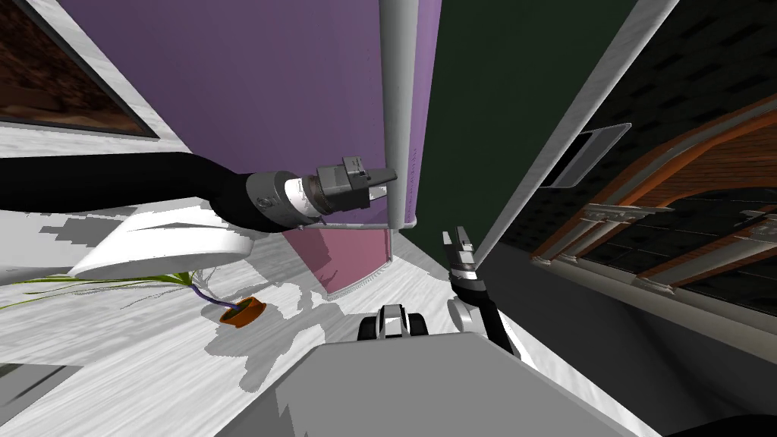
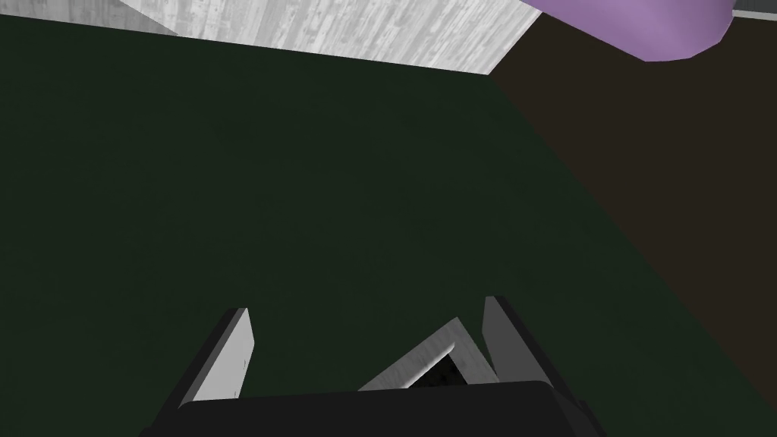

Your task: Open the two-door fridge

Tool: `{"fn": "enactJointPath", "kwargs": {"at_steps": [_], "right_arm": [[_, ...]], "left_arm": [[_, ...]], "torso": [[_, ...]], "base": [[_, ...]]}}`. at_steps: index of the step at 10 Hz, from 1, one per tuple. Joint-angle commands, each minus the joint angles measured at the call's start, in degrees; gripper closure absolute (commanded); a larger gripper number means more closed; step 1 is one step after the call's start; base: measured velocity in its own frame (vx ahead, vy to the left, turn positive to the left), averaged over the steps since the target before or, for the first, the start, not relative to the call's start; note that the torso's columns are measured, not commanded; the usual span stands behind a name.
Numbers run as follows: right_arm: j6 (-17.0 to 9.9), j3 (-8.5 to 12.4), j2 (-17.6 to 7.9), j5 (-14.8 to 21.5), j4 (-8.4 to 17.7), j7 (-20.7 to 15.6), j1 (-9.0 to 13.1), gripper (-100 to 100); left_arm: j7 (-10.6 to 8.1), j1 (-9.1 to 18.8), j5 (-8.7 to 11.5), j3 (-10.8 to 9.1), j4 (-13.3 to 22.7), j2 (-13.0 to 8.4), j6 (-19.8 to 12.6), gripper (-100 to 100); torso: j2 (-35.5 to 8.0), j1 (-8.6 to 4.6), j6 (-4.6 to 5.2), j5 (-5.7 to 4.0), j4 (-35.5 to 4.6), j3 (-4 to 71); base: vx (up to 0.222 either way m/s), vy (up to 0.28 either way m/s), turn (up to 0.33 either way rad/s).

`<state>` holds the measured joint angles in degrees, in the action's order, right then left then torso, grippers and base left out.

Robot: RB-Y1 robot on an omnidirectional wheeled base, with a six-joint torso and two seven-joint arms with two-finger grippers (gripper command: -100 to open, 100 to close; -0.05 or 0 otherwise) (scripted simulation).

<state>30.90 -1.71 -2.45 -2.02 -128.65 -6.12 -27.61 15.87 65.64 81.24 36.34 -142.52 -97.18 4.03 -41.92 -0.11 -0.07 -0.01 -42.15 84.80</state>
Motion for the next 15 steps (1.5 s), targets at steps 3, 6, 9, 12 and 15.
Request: {"fn": "enactJointPath", "kwargs": {"at_steps": [3, 6, 9, 12, 15], "right_arm": [[0.00, 0.00, 0.00, 0.00, -0.01, 0.00, 0.00, 0], [0.00, 0.01, -0.01, 0.00, 0.00, 0.00, 0.01, 0], [0.00, 0.01, -0.01, 0.00, 0.00, 0.00, 0.01, 0], [0.00, 0.01, -0.01, 0.00, 0.00, 0.00, 0.02, 0], [-0.01, 0.01, -0.02, 0.00, 0.01, 0.00, 0.03, 0]], "left_arm": [[1.28, 0.10, 1.59, -2.56, -1.84, -0.99, 1.08, 100], [2.02, 0.66, 4.03, -2.49, -2.85, -1.80, 1.31, 100], [1.66, 1.91, 4.37, -2.37, -3.92, -0.44, 1.37, 100], [1.39, 3.11, 4.65, -2.43, -4.69, 1.06, 1.22, 100], [1.12, 4.31, 4.92, -2.48, -5.46, 2.56, 1.08, 100]], "torso": [[-0.65, 0.11, 0.12, -0.02, -0.32, -0.29], [-0.92, 0.23, 0.05, 0.03, -0.43, -0.53], [-0.64, 0.37, 0.00, 0.13, -0.28, -0.38], [-0.70, 0.19, 0.00, 0.06, -0.31, -0.46], [-0.68, 0.43, 0.02, 0.19, -0.34, -0.32]], "base": [[-0.036, 0.036, -0.023], [-0.055, 0.068, -0.021], [-0.100, 0.137, -0.130], [-0.174, 0.181, -0.125], [-0.186, 0.229, -0.178]]}}
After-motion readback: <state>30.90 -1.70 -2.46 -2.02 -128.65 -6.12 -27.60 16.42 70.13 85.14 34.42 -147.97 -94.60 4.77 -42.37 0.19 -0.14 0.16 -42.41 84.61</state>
